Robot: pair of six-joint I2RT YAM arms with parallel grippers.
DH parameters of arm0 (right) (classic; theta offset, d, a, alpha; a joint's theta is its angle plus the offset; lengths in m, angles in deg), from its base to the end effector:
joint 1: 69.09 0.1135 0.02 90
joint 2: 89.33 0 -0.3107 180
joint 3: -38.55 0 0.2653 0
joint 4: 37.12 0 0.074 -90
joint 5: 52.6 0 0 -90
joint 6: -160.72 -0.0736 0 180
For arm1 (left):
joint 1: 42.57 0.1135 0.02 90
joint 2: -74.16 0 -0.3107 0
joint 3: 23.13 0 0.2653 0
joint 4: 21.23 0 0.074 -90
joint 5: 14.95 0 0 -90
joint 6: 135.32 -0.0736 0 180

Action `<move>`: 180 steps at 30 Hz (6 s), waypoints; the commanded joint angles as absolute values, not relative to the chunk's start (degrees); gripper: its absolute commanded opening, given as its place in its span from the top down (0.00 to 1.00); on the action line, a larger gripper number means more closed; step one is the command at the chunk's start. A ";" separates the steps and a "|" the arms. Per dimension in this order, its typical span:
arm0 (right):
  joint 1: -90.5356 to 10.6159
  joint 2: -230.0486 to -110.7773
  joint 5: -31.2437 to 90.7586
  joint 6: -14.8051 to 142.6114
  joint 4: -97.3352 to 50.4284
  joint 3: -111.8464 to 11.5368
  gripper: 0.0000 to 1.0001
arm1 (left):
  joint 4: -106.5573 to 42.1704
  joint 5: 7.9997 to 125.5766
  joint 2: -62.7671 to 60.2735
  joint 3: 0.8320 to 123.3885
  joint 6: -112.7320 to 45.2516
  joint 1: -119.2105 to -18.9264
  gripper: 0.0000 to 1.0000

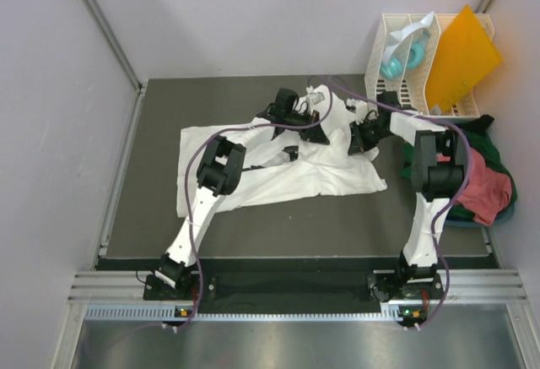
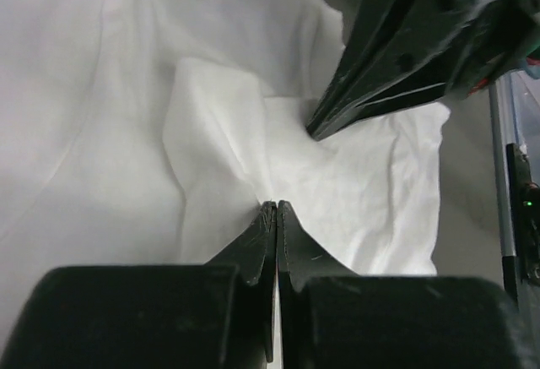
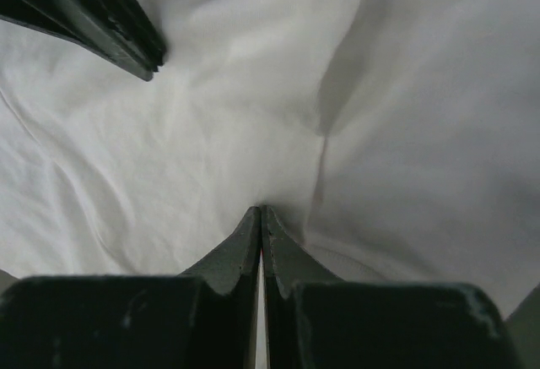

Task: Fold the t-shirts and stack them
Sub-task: Fold the flattened tshirt in 1/3 of the way

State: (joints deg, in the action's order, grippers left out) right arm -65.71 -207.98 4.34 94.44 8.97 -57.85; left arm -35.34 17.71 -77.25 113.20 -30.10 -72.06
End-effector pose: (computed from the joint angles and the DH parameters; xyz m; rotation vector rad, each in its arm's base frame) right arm 0.4614 0.0675 0.1596 -0.7512 2.4883 0.6704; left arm 0.5338 -0.3731 0.1377 0.9103 1.9589 -1.4992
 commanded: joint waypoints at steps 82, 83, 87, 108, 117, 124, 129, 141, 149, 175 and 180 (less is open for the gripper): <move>-61.18 -208.78 13.14 94.71 8.29 -57.40 1.00 | -63.31 39.97 -65.15 108.42 -63.95 -69.73 1.00; -61.18 -208.86 13.23 94.62 8.38 -57.49 1.00 | -62.61 41.72 -65.50 108.07 -63.87 -69.64 1.00; -61.09 -209.04 13.49 94.71 8.73 -57.67 1.00 | -60.75 50.51 -65.50 107.71 -64.39 -69.73 1.00; -61.00 -208.78 14.55 95.06 8.56 -57.40 1.00 | -58.03 34.89 -57.15 101.30 -63.60 -68.58 1.00; -60.91 -209.04 14.90 95.41 8.82 -57.75 1.00 | -62.68 34.18 -61.10 103.15 -66.58 -69.20 1.00; -61.00 -210.01 14.90 95.33 9.44 -59.33 1.00 | -62.43 35.24 -65.06 105.25 -67.12 -69.90 1.00; -60.91 -210.36 15.07 95.42 9.52 -59.69 1.00 | -61.28 35.32 -65.85 106.22 -65.89 -70.43 1.00; -60.91 -210.89 15.25 95.85 10.05 -60.57 1.00 | -69.44 54.73 -68.84 106.40 -71.59 -71.40 1.00; -60.91 -210.80 15.16 96.03 10.05 -60.48 1.00 | -74.29 64.58 -66.20 105.43 -74.59 -71.31 1.00; -60.30 -207.72 16.57 97.43 9.96 -59.16 0.77 | -60.50 71.27 -50.74 96.03 -71.25 -69.11 0.38; -60.30 -206.05 17.27 99.54 11.45 -62.32 0.52 | -56.72 72.94 -43.54 93.57 -72.47 -67.62 0.09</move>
